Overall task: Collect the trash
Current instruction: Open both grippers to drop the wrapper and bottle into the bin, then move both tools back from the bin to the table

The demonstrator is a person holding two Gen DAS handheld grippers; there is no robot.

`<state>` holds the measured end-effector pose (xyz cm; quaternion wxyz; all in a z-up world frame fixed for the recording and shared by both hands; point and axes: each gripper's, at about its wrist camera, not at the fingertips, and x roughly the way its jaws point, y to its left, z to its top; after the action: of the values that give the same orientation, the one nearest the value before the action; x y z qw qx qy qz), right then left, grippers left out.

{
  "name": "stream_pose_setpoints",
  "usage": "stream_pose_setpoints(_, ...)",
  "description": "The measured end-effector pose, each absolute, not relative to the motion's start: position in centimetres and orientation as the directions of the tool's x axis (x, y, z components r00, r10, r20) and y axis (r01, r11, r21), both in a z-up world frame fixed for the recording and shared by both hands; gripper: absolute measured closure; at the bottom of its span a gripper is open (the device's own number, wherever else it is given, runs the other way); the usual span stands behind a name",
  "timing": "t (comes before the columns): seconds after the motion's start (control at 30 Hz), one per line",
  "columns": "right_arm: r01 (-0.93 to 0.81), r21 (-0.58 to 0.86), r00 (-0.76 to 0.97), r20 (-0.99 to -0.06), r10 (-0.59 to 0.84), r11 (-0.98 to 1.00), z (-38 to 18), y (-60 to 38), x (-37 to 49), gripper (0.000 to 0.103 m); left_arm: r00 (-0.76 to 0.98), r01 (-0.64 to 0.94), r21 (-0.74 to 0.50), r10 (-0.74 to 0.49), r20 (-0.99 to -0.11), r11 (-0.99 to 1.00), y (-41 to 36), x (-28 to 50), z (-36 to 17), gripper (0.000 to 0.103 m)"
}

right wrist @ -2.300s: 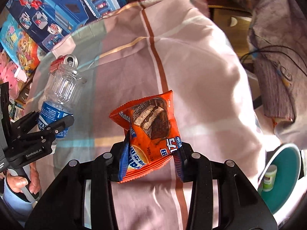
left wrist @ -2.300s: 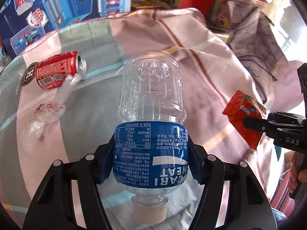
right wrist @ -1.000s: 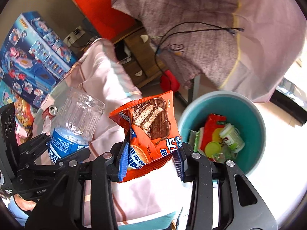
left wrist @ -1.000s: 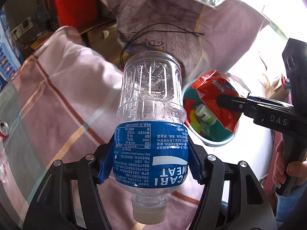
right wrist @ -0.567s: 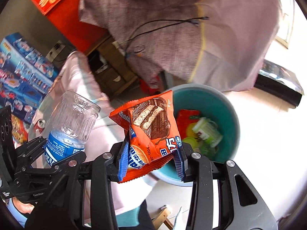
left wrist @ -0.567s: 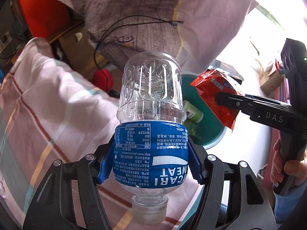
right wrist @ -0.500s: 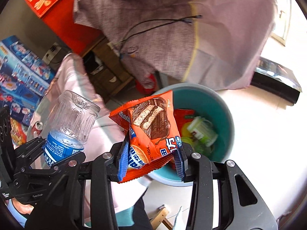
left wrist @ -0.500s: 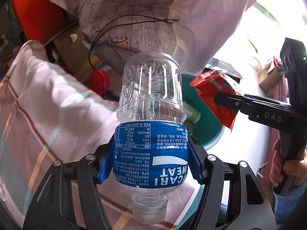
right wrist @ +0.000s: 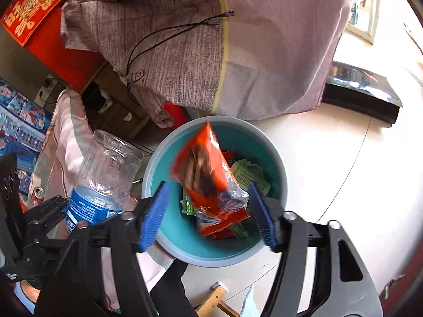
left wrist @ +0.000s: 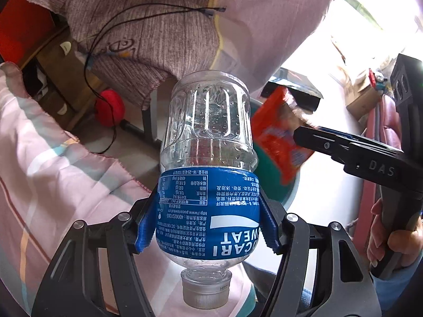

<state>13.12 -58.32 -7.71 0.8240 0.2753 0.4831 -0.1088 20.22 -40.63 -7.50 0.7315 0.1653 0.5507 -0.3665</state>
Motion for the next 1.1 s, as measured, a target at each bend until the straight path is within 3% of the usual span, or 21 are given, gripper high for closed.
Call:
stream_pose_setpoints(0.17,0.471,0.344,0.516,-0.854,0.063,0.812,-7.4,-59.1,13.0,0.029,0.129,0.711,-0.163,-0.354,-0.926,0.684,-41.2,20.6,-7.8,0.015)
stream_pose_setpoints(0.63,0.504,0.326,0.460,-0.885,0.070,0.800,-8.0,-58.4,12.8,0.025,0.140,0.690,-0.170,-0.360,-0.923,0.704,-39.2,20.5,-7.3,0.012)
stream_pose_setpoints(0.8,0.485,0.309,0.452,-0.889,0.068,0.818,-7.2,-56.8,13.2,0.025,0.166,0.680,-0.162,-0.365,-0.916,0.716,-37.5,20.3,-6.2,0.012)
stream_pose_setpoints(0.87,0.471,0.298,0.450,-0.891,0.064,0.830,-6.7,-56.0,13.6,0.017,0.183,0.671,-0.157,-0.366,-0.912,0.725,-36.3,20.3,-5.7,0.011)
stream_pose_setpoints(1.1,0.403,0.269,0.454,-0.889,0.064,0.875,-5.1,-51.7,15.0,0.017,0.232,0.617,-0.152,-0.363,-0.902,0.772,-31.5,20.7,-4.4,0.008)
